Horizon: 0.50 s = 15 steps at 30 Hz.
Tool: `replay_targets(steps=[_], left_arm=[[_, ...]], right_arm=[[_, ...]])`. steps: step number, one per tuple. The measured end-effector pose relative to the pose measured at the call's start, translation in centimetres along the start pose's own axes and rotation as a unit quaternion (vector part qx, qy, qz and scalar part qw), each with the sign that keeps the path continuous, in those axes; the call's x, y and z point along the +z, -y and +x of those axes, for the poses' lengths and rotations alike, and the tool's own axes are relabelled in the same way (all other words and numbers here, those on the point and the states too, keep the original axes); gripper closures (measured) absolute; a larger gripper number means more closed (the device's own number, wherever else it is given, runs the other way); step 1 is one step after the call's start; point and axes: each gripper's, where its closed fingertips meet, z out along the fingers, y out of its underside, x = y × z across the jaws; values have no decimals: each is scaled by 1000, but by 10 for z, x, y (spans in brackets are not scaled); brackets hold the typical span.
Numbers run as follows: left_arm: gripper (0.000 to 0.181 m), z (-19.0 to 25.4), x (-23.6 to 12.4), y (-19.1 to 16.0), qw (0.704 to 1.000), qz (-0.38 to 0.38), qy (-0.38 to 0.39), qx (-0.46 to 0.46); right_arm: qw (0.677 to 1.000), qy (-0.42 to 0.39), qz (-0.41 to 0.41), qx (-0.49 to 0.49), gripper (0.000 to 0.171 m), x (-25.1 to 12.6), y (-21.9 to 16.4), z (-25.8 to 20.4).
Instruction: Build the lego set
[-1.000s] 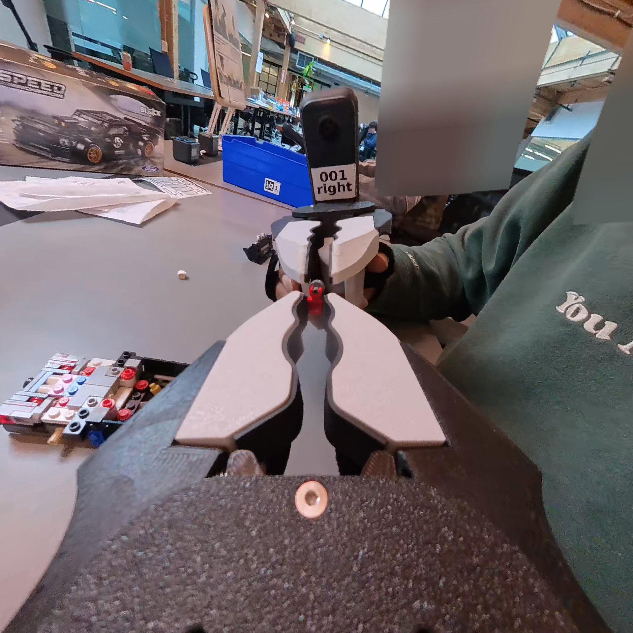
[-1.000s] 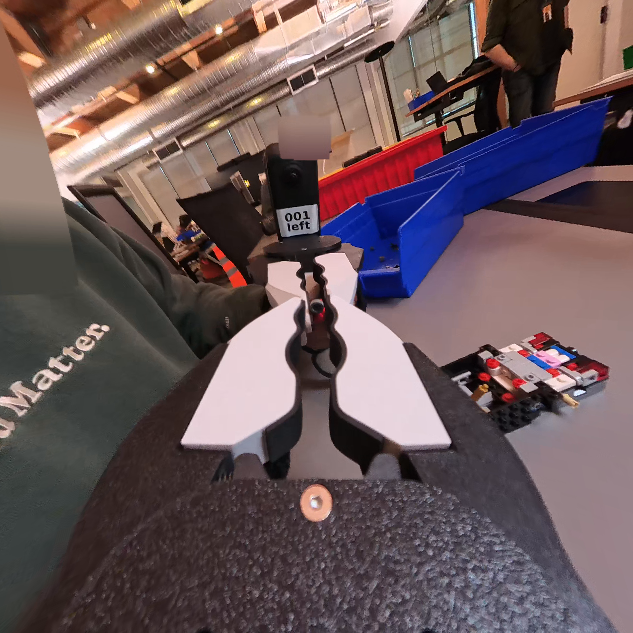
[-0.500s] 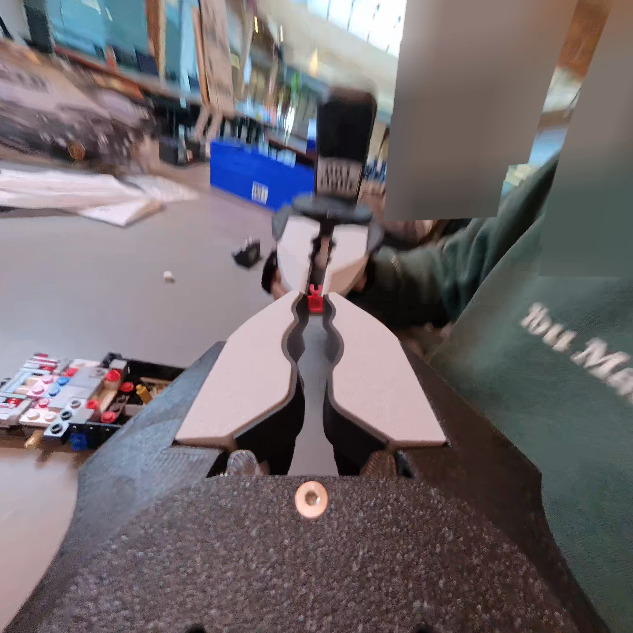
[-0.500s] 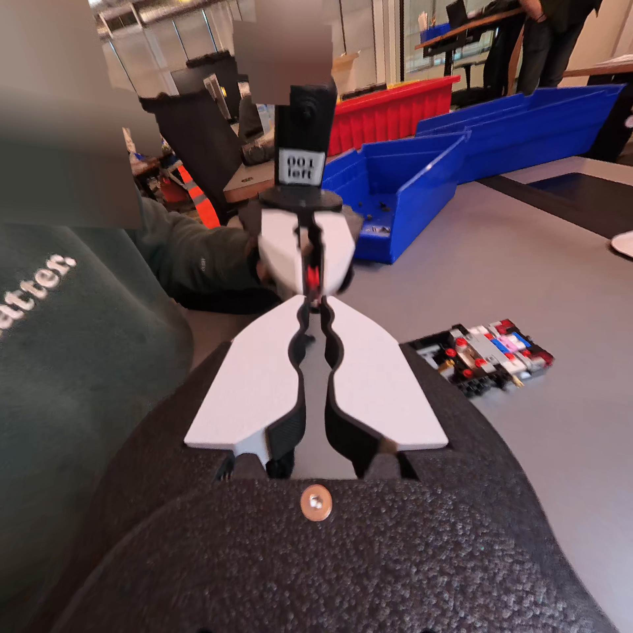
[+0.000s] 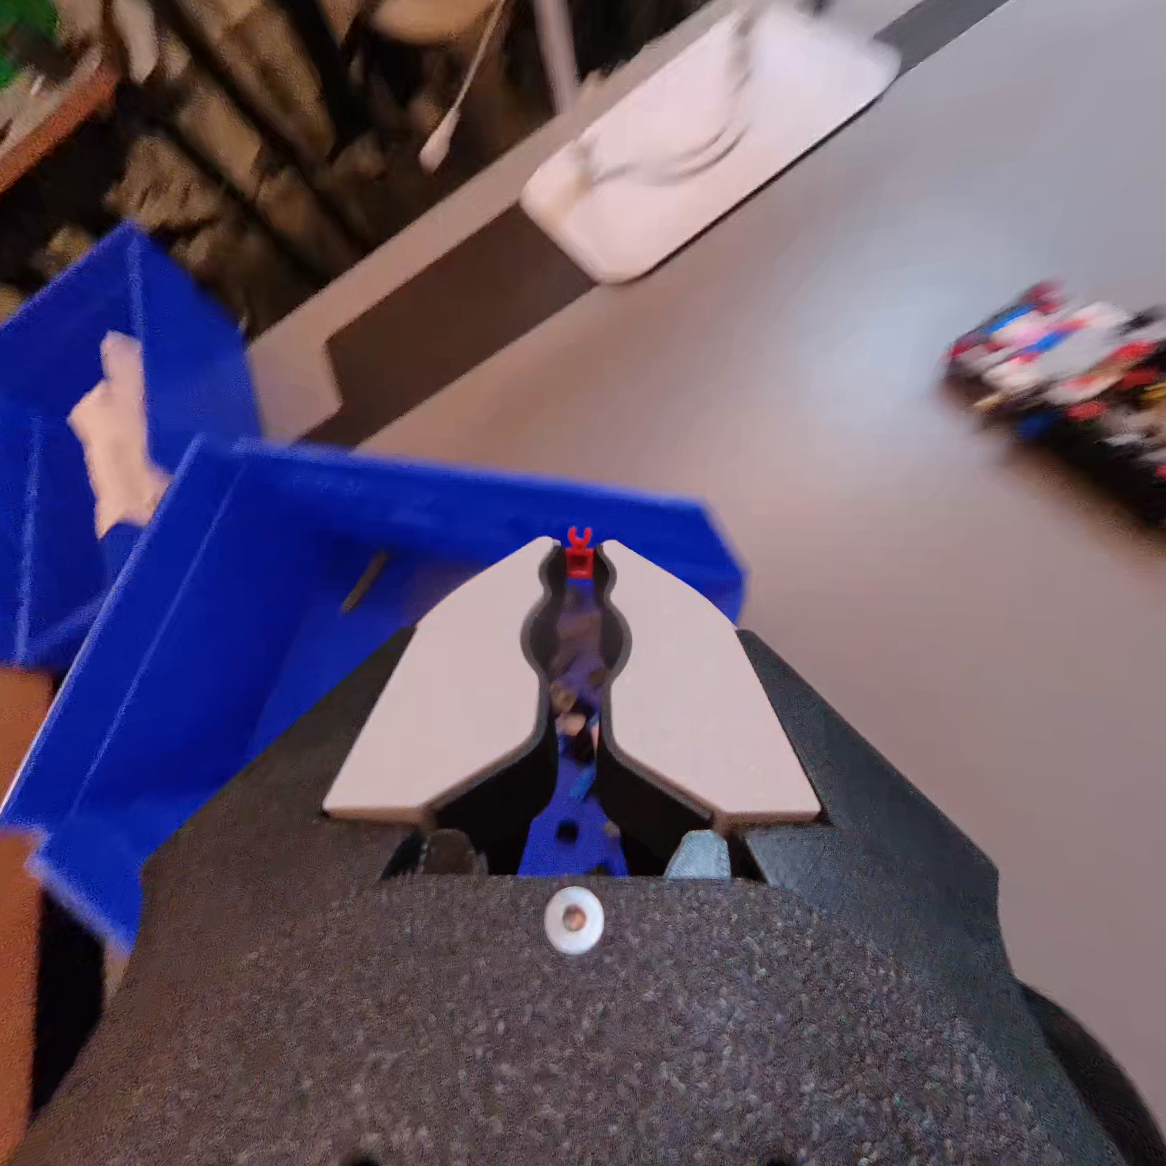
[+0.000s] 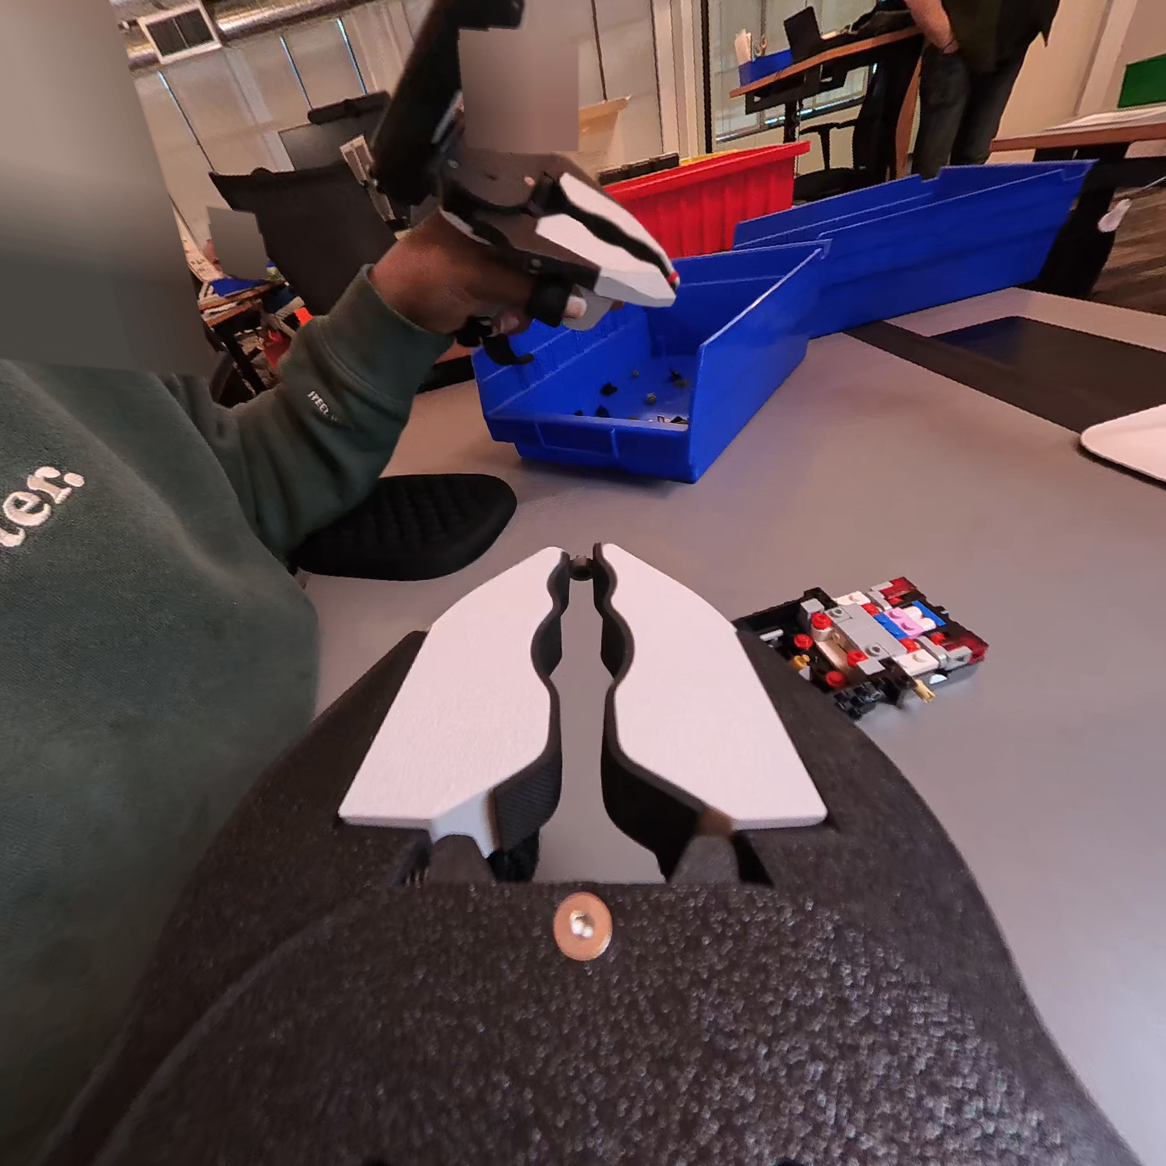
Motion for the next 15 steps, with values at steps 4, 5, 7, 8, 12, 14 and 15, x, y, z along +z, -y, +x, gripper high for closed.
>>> replay_targets(steps=[4, 5, 7, 8, 12, 14, 15], left_arm=[[163, 0, 17, -53, 992, -112, -42, -38], [148, 5, 21, -59, 990, -121, -55, -38], [135, 13, 27, -71, 986, -147, -76, -32], [139, 13, 28, -73, 986, -148, -75, -29], [148, 20, 25, -71, 984, -131, -114, -31], [150, 22, 30, -70, 984, -122, -122, -39], [154, 24, 33, -69, 984, -116, -129, -40]], right_arm=[[1000, 3, 2, 8, 164, 1, -2, -1], [1000, 2, 3, 9, 164, 0, -1, 0], [1000, -1, 9, 15, 164, -1, 0, 1], [1000, -1, 11, 19, 164, -2, 0, 2], [999, -4, 17, 33, 164, -3, 1, 6], [999, -6, 18, 37, 164, -3, 1, 7], [999, -7, 18, 38, 164, -3, 1, 8]])
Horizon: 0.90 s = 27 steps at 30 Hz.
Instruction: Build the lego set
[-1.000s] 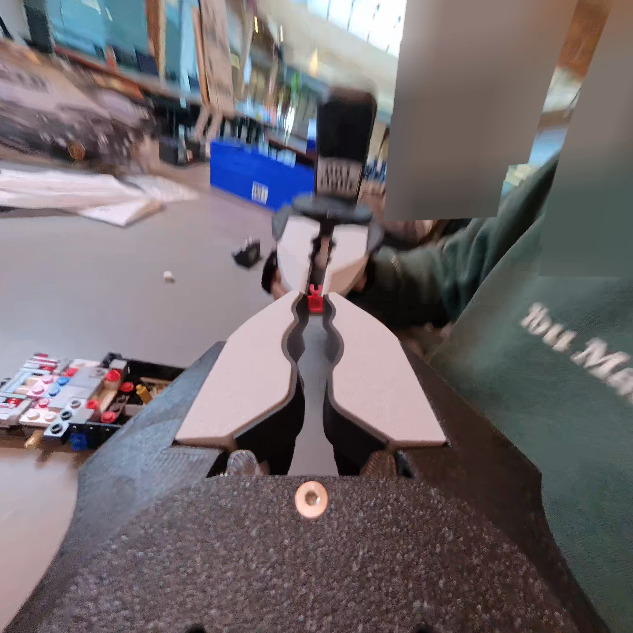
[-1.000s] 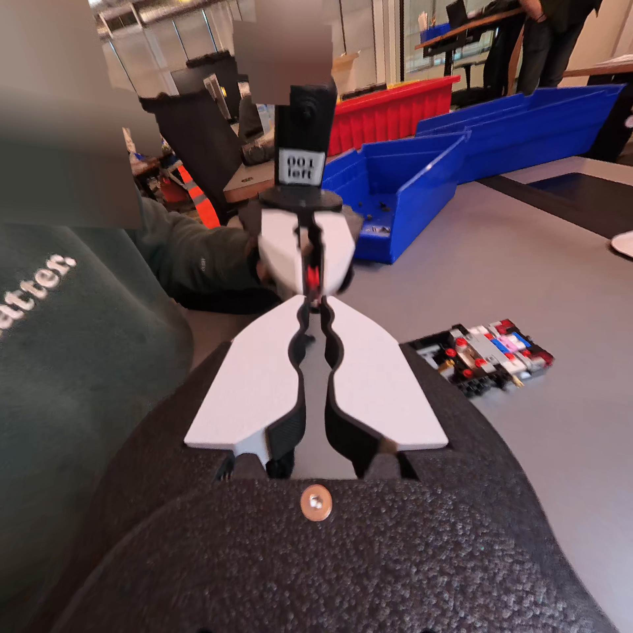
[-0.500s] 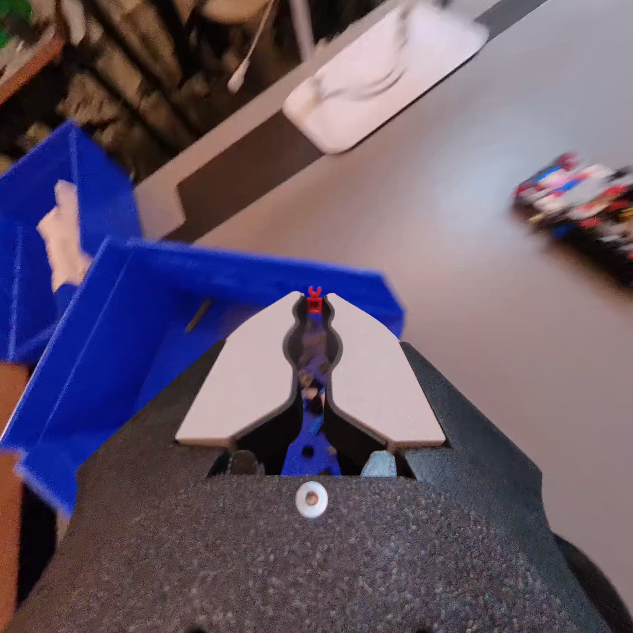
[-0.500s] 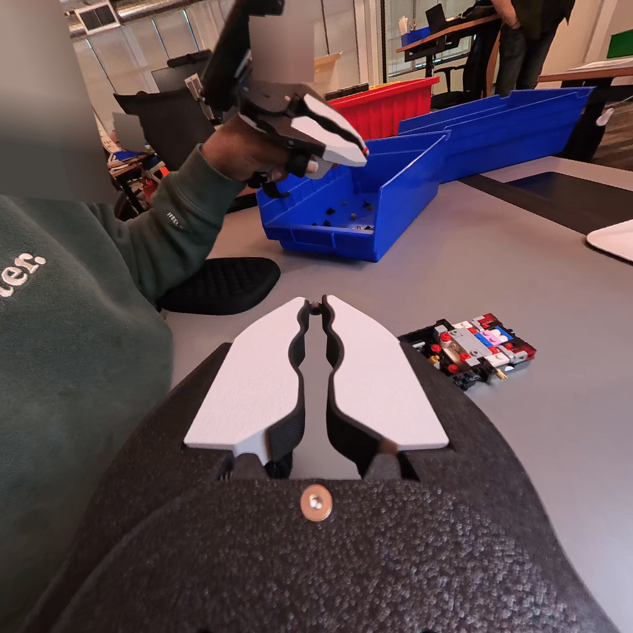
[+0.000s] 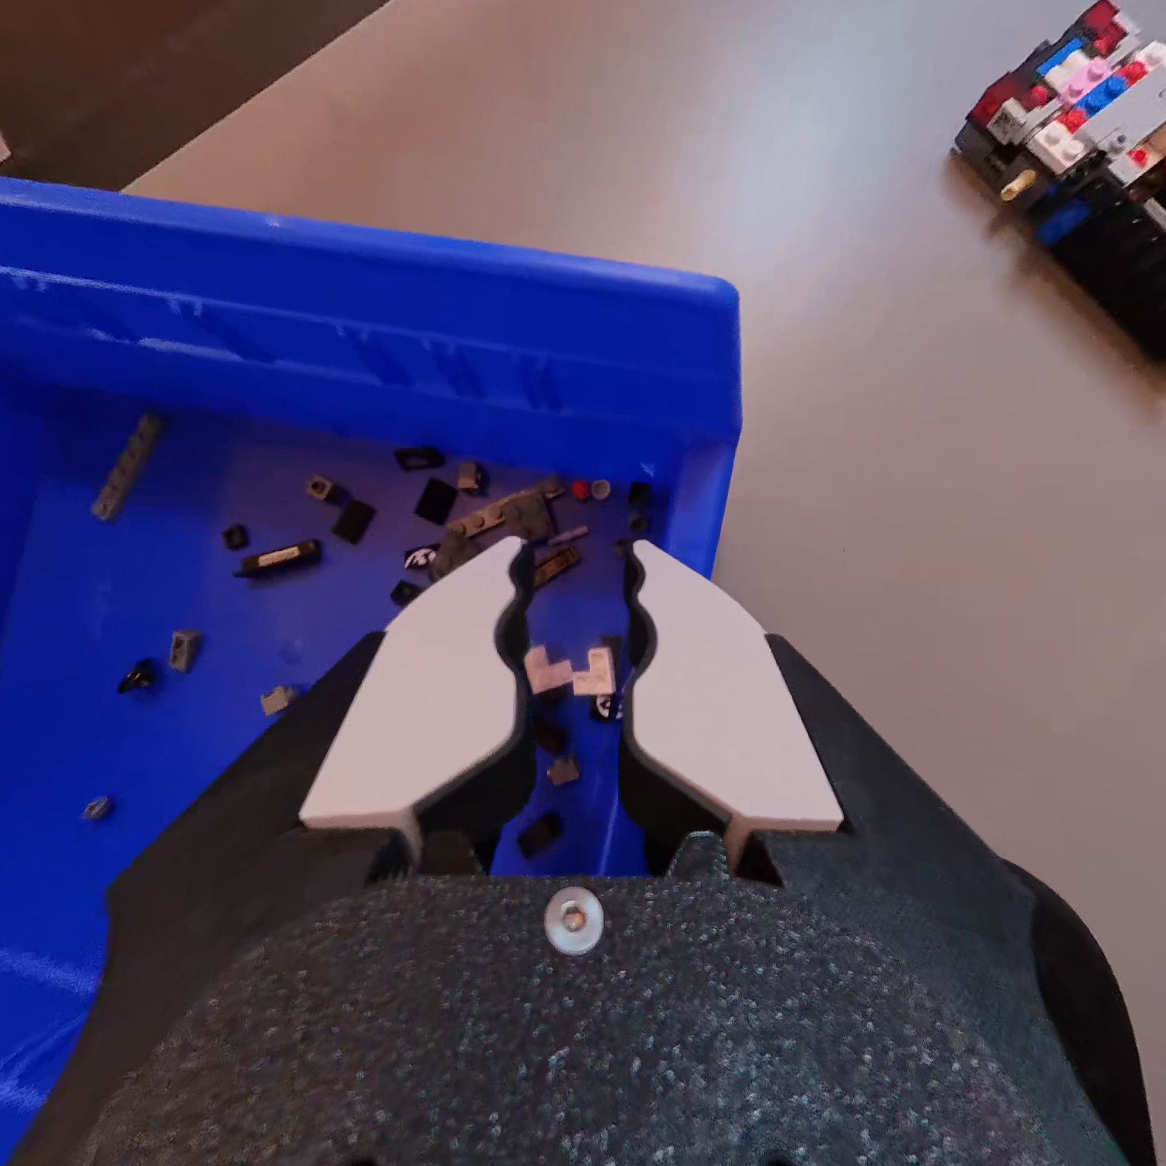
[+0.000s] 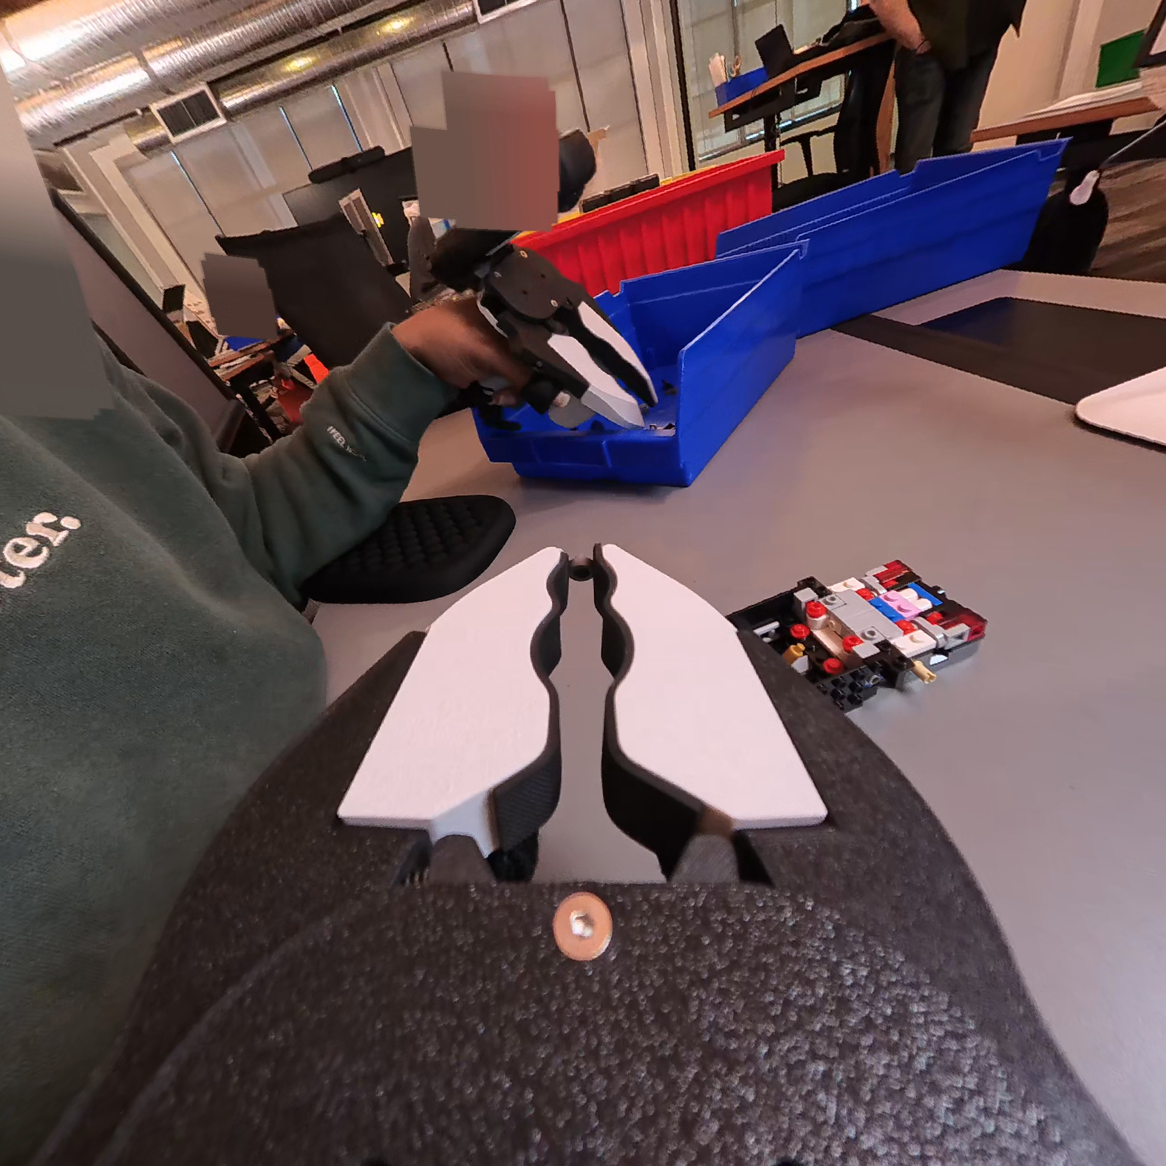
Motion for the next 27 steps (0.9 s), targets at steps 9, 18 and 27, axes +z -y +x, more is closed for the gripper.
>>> replay_targets(steps=[9, 18, 27], left_arm=[[168, 29, 29, 58, 992, 103, -63, 32], [167, 164, -52, 109, 891, 294, -344, 28], [157, 254, -70, 98, 743, 172, -639, -101]], right_arm=[[1000, -3, 6, 3, 164, 0, 1, 0], [996, -26, 36, -72, 164, 2, 12, -10], [954, -88, 30, -285, 164, 8, 17, -37]])
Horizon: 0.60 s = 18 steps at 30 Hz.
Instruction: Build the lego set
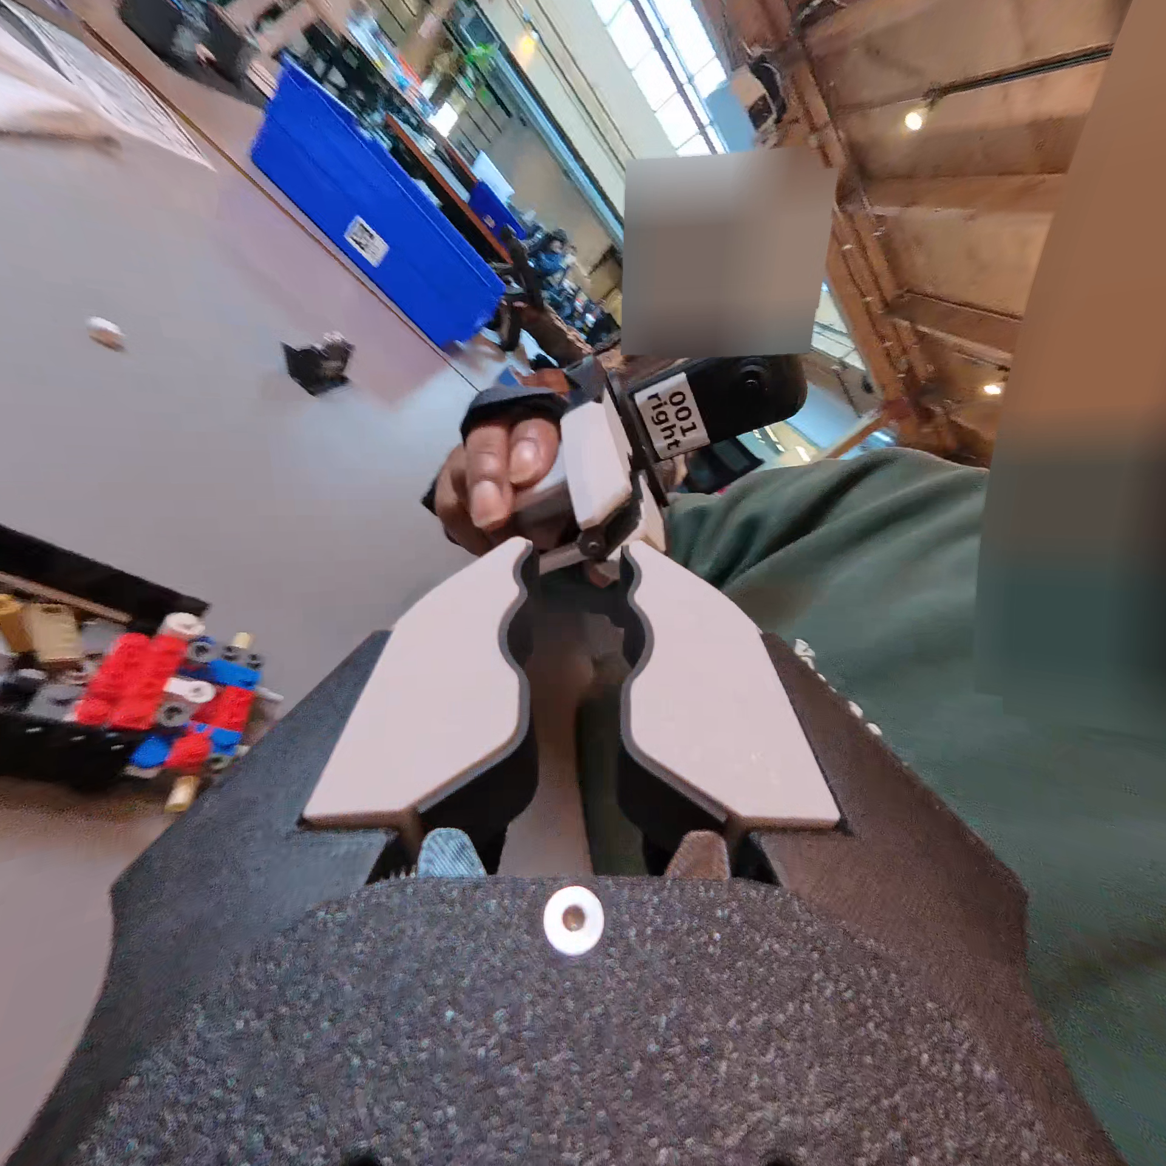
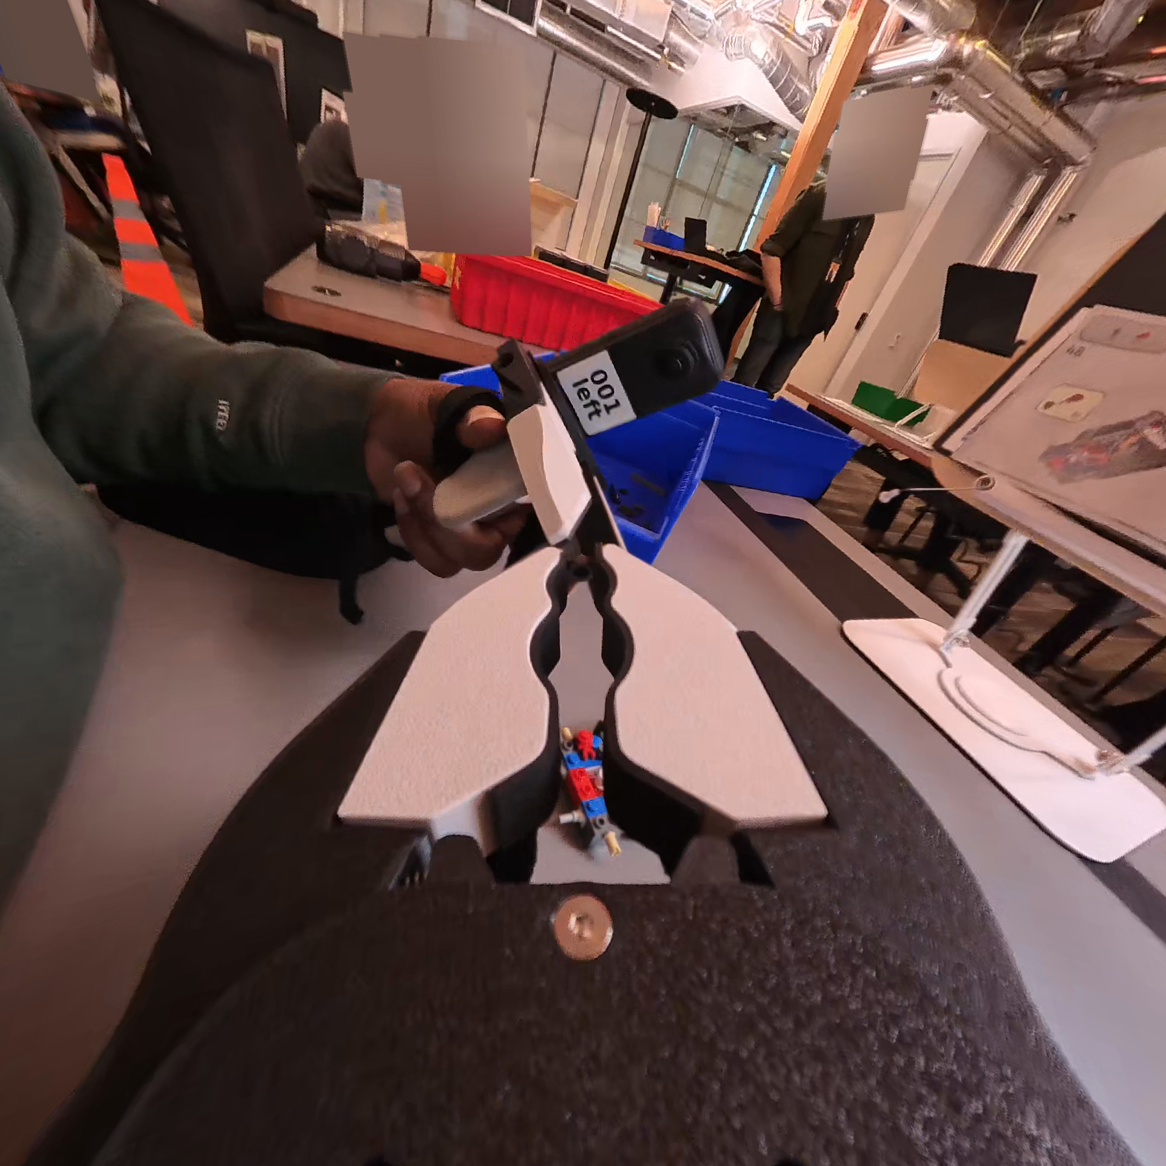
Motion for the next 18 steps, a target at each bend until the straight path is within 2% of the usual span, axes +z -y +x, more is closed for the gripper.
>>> replay_targets(steps=[4, 6, 7, 9, 10, 12, 13, 14, 15, 16, 17, 18], left_arm=[[164, 11, 7, -4, 999, -4, -43, -22], [166, 10, 6, -2, 999, 2, -45, -26], [175, 9, 2, 2, 999, 13, -46, -25], [175, 7, -8, 11, 998, 32, -40, -27], [175, 0, -13, 10, 1000, 21, 1, -2], [175, -23, -30, 13, 982, -14, 155, 111], [175, -36, -49, 22, 954, -26, 250, 166], [175, -48, -76, 34, 909, -36, 353, 218], [175, -58, -109, 46, 851, -50, 456, 257], [175, -65, -143, 53, 792, -68, 542, 275], [175, -70, -174, 54, 745, -92, 606, 265], [175, -76, -200, 51, 710, -111, 652, 241]], right_arm=[[1000, 0, -2, -25, 164, 1, 1, -4], [999, -2, -4, -34, 164, 0, 1, -3], [999, -4, -6, -39, 163, 0, 0, -2], [999, -10, -11, -44, 166, -1, -2, 0], [999, -14, -12, -41, 165, -2, -3, 2], [999, -18, -22, -28, 163, -2, -8, 8], [999, -22, -34, -18, 159, -3, -12, 14], [999, -24, -46, -3, 155, -4, -18, 20], [998, -24, -59, 13, 153, -5, -24, 26], [997, -20, -76, 28, 152, -5, -31, 30], [995, -14, -93, 38, 150, -5, -39, 34], [993, -7, -108, 43, 148, -5, -46, 37]])
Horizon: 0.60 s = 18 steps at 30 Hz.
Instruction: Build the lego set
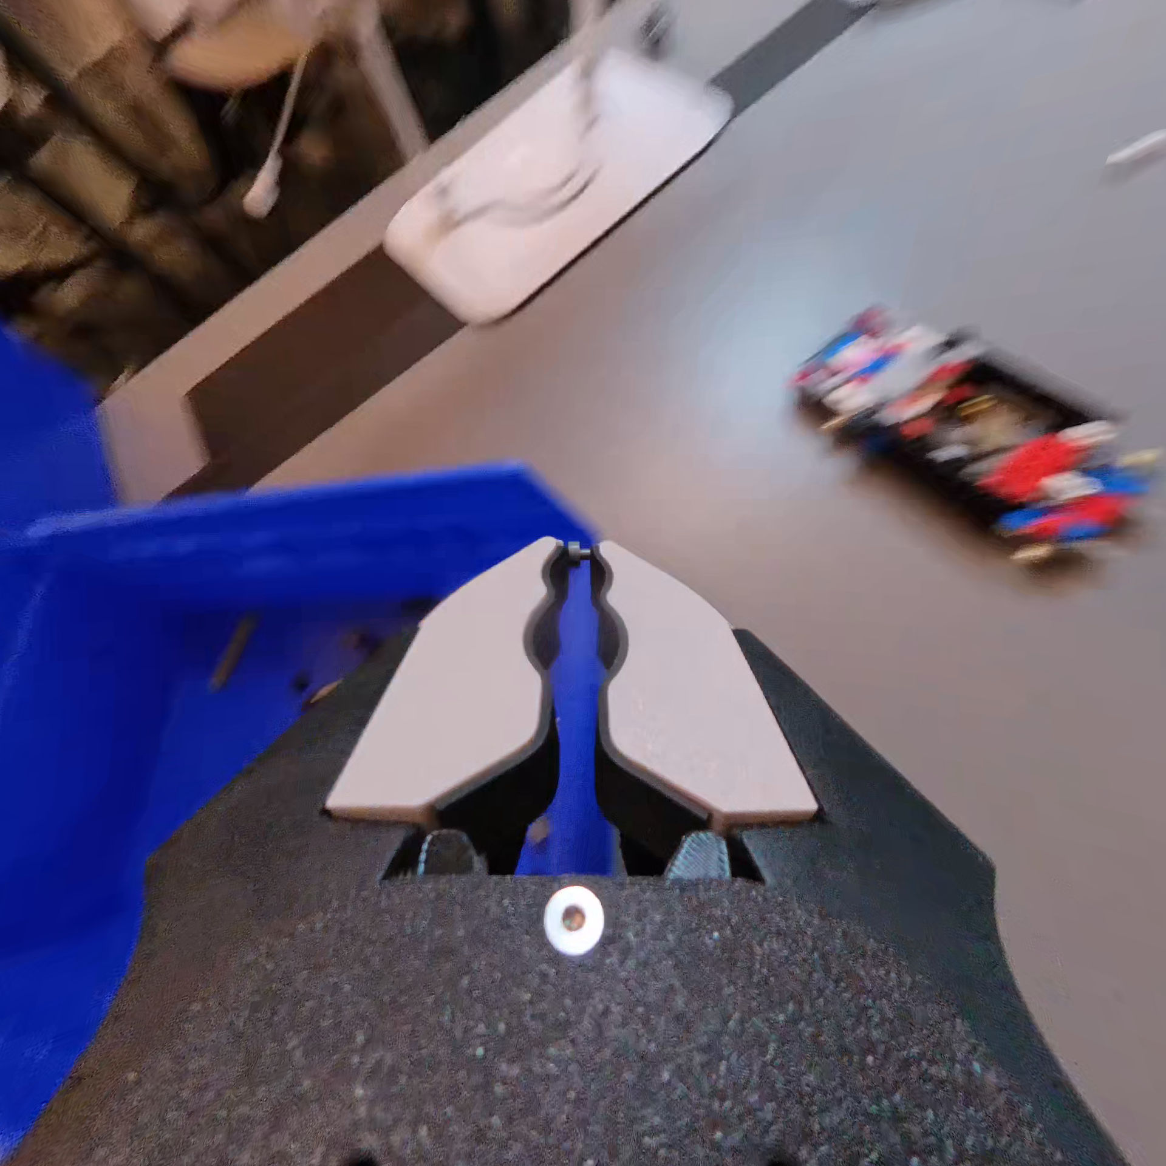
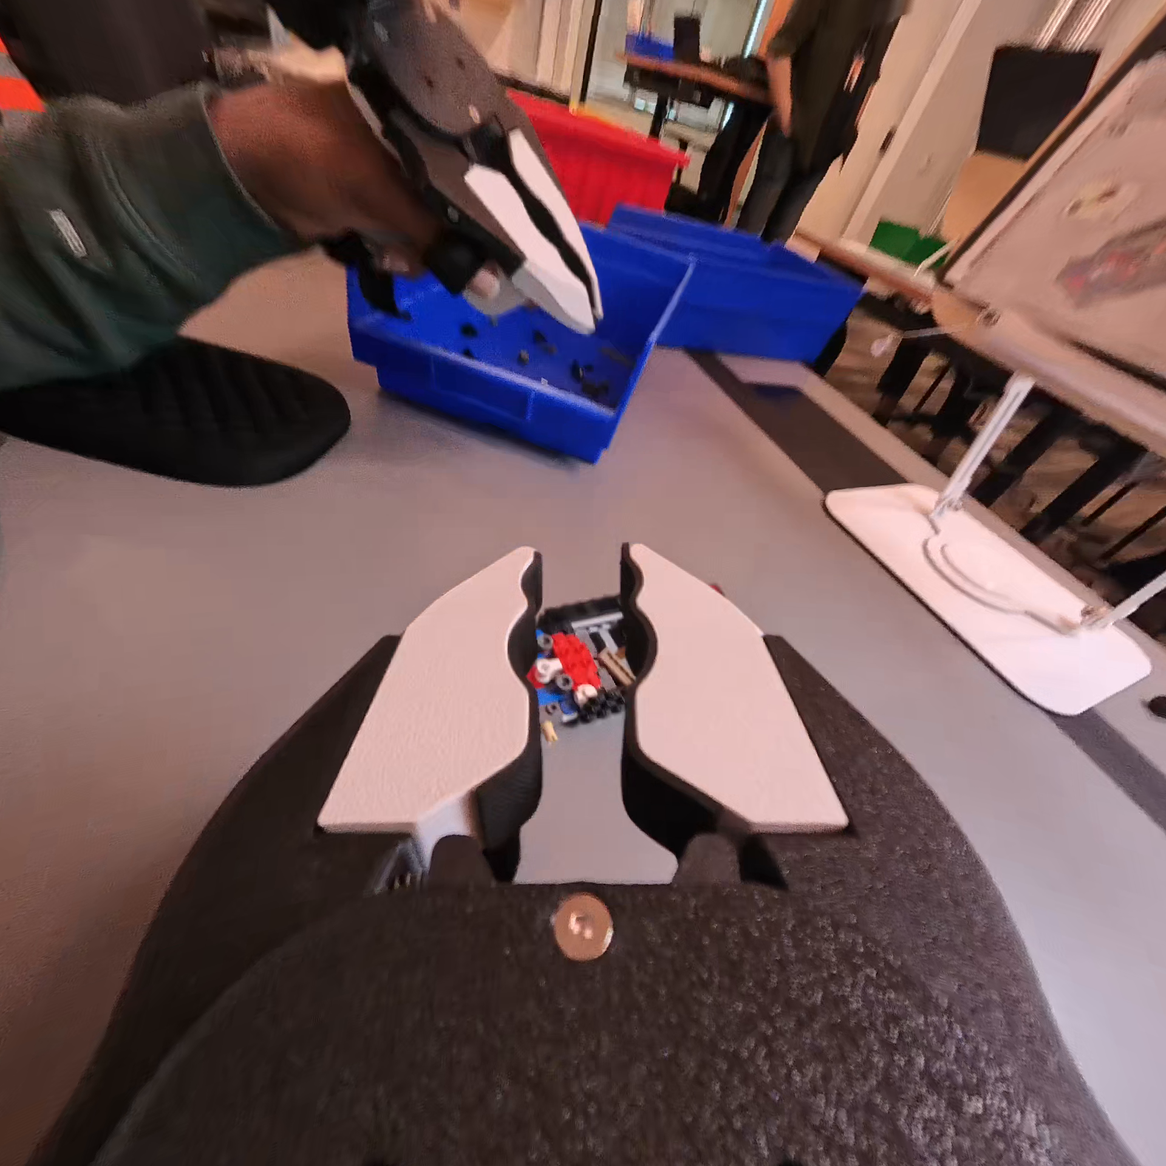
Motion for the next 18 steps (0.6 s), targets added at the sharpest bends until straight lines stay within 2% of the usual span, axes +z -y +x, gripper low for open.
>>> replay_targets(steps=[2, 3, 4, 5, 6, 10, 14, 18], left_arm=[[175, -24, 5, -23, 998, -46, 44, -22], [168, -25, 8, -33, 996, -69, 37, -30], [143, -24, 11, -42, 994, -92, 32, -39], [132, -25, 14, -49, 992, -110, 33, -43], [128, -23, 15, -52, 992, -117, 27, -43], [126, -24, 19, -57, 991, -124, 31, -42], [140, -36, 16, -50, 992, -95, 47, -65], [148, -53, 16, -67, 985, -141, 97, -36]], right_arm=[[1000, 13, -21, 5, 147, 4, -10, 6], [999, 18, -26, 9, 147, 6, -14, 9], [999, 22, -27, 16, 147, 8, -16, 11], [999, 26, -26, 25, 147, 10, -18, 12], [999, 30, -22, 37, 147, 11, -19, 13], [997, 33, -13, 65, 148, 7, -23, 15], [996, 29, -5, 79, 150, 2, -23, 17], [996, 32, -8, 80, 150, 3, -24, 17]])
